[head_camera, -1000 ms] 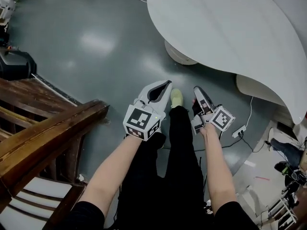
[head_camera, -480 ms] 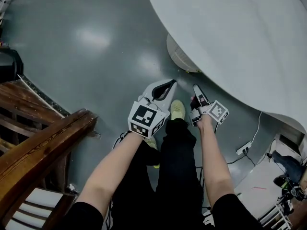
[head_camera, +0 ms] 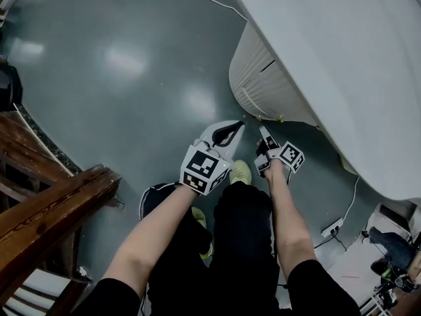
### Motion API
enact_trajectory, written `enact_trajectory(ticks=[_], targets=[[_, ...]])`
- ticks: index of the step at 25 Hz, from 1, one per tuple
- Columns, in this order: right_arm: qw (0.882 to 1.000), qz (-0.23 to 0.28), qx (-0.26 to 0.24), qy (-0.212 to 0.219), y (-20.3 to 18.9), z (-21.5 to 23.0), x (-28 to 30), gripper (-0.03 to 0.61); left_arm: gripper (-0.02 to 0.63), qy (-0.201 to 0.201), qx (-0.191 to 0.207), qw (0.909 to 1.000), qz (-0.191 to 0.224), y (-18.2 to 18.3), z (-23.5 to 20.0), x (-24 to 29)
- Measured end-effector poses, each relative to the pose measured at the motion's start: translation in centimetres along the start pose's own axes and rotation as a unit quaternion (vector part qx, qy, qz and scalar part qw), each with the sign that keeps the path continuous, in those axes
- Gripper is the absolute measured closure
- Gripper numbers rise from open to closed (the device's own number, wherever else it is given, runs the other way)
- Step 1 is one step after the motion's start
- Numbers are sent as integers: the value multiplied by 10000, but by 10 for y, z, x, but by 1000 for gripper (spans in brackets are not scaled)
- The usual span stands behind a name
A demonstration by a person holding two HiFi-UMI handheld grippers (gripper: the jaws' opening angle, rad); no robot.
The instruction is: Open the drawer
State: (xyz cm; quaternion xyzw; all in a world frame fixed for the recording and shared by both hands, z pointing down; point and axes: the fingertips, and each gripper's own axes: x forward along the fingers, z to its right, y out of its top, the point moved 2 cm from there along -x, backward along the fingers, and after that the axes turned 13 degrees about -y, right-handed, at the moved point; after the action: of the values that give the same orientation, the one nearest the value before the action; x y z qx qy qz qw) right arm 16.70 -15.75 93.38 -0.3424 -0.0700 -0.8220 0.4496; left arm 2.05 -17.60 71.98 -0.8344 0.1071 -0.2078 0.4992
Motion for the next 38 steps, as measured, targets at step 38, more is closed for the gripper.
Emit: enact_trajectory(ticks=[38], targets=[[9979, -76, 459, 450, 6, 38, 44, 436, 606, 173, 200, 9996, 73, -28, -38, 7]])
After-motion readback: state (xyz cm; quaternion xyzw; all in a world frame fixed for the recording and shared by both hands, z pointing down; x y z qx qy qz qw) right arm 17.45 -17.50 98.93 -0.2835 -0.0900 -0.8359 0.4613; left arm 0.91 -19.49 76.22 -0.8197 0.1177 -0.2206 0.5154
